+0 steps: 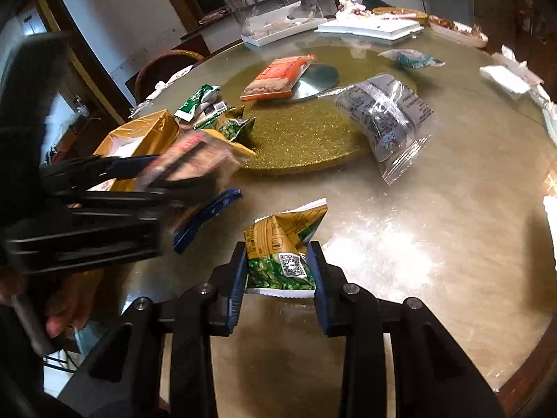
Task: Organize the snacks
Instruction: 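Grasp the green seaweed bag with the right gripper while the left gripper grasps a cracker pack, then carry both packs over the tray and release them inside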
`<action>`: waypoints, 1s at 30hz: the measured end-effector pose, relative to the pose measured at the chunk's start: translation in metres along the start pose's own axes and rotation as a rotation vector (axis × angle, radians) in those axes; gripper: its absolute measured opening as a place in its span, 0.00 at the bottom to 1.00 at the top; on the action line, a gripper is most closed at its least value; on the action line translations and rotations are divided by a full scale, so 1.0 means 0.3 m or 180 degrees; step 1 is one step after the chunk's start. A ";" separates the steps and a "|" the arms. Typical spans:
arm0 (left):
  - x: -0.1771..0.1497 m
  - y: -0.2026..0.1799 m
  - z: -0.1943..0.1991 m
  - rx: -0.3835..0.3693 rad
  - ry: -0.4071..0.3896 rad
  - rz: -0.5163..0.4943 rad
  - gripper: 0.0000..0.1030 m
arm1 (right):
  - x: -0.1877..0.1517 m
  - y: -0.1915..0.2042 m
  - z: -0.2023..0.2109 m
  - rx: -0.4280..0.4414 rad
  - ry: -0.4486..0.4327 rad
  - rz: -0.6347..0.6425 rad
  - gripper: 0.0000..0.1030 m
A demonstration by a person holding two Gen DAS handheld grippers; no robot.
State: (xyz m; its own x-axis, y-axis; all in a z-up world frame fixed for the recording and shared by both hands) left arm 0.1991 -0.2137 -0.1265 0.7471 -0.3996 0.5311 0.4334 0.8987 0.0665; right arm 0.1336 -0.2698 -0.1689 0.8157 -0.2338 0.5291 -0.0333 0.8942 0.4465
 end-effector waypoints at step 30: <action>-0.057 0.882 0.042 0.0829 -0.0275 0.1468 0.69 | 0.290 0.659 -0.371 0.0668 0.0169 0.0390 0.33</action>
State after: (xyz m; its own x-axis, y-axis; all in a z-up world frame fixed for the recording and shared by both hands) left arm 0.2947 0.0333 -0.1073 0.7816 0.0538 0.6215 -0.0776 0.9969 0.0113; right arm 0.2622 -0.0710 -0.1149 0.8273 -0.1031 0.5523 -0.2486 0.8144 0.5244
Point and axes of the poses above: each gripper's, at about its wrist camera, not at the fingertips, and z roughly against the way its jaws point, y to its left, x to its top, the point moved 10 cm from there along -z, roughly the way its jaws point, and after that the axes turned 8 degrees about x, right-handed, at the moved point
